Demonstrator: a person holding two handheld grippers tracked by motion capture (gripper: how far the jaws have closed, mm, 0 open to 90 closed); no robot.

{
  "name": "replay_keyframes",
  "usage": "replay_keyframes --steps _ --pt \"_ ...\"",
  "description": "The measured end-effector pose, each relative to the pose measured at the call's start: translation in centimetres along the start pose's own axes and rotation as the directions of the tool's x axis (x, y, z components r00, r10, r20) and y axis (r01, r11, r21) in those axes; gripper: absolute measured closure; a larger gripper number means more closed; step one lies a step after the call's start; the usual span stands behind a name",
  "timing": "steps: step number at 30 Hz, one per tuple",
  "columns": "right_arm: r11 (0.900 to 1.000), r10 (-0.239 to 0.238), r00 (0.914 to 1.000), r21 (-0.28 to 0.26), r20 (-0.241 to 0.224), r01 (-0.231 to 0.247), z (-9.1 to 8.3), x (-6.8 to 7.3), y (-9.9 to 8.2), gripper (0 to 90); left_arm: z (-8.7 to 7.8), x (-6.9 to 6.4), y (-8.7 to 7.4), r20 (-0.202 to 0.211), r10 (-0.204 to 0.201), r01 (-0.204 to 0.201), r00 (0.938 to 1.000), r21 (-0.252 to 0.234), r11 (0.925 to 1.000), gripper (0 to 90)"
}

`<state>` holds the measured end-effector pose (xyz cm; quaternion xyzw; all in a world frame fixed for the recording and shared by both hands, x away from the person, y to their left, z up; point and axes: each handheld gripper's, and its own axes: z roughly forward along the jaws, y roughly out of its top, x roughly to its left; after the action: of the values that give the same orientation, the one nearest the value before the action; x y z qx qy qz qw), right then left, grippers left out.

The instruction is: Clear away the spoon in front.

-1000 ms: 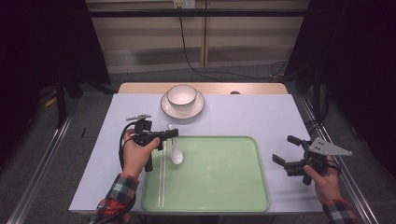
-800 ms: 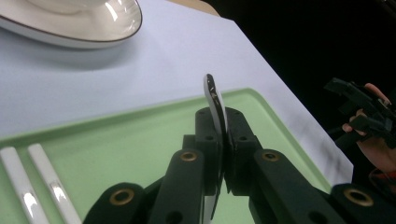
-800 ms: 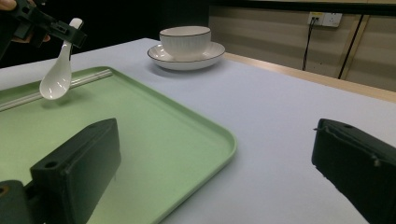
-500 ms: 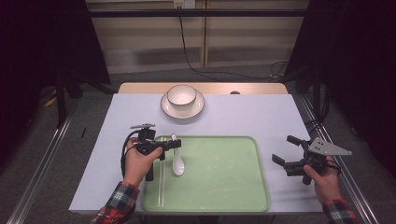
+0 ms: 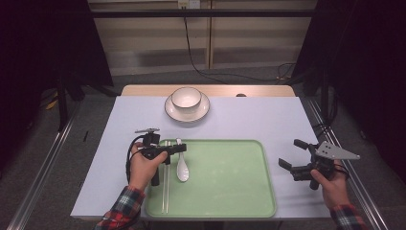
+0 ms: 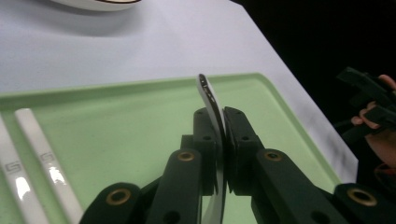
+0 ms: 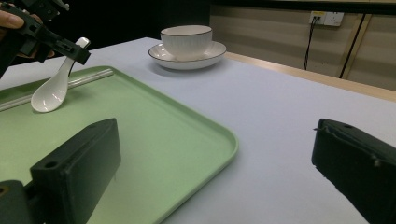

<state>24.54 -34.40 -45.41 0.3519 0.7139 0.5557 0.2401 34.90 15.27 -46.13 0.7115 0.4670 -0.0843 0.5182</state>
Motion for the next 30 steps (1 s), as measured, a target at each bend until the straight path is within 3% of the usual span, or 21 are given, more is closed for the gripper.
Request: replay_keyframes --steps 6,10,16,17,20,30 --pt "1.0000 0.001 1.0000 -0.008 0.004 -0.001 0.0 0.0 0.0 0.6 0.3 0.6 -0.6 -0.013 -0.028 0.028 0.9995 0.019 0.9994 81.3" --pt "1.0000 0.001 1.0000 -0.007 0.001 -0.001 0.0 0.0 0.0 0.6 0.6 0.8 -0.6 -0.027 -0.024 0.025 0.9993 0.018 0.9995 80.0" --pt "1.0000 0.001 1.0000 -0.007 0.001 -0.001 0.0 0.0 0.0 0.6 1.1 1.0 -0.8 -0.057 0.003 -0.001 0.9984 0.042 0.9991 77.2" --pt "1.0000 0.000 1.0000 -0.004 0.001 0.000 0.0 0.0 0.0 0.6 1.2 1.0 -0.9 -0.058 -0.013 0.015 0.9982 0.036 0.9992 77.0" --pt "1.0000 0.001 1.0000 -0.008 0.001 -0.001 0.0 0.0 0.0 0.6 1.4 1.1 -0.9 -0.076 0.017 -0.013 0.9970 0.047 0.9988 75.6" --pt "1.0000 0.000 1.0000 -0.009 -0.001 0.000 0.0 0.0 0.0 0.6 1.9 1.2 -1.1 -0.107 0.033 -0.026 0.9937 0.068 0.9973 72.8"
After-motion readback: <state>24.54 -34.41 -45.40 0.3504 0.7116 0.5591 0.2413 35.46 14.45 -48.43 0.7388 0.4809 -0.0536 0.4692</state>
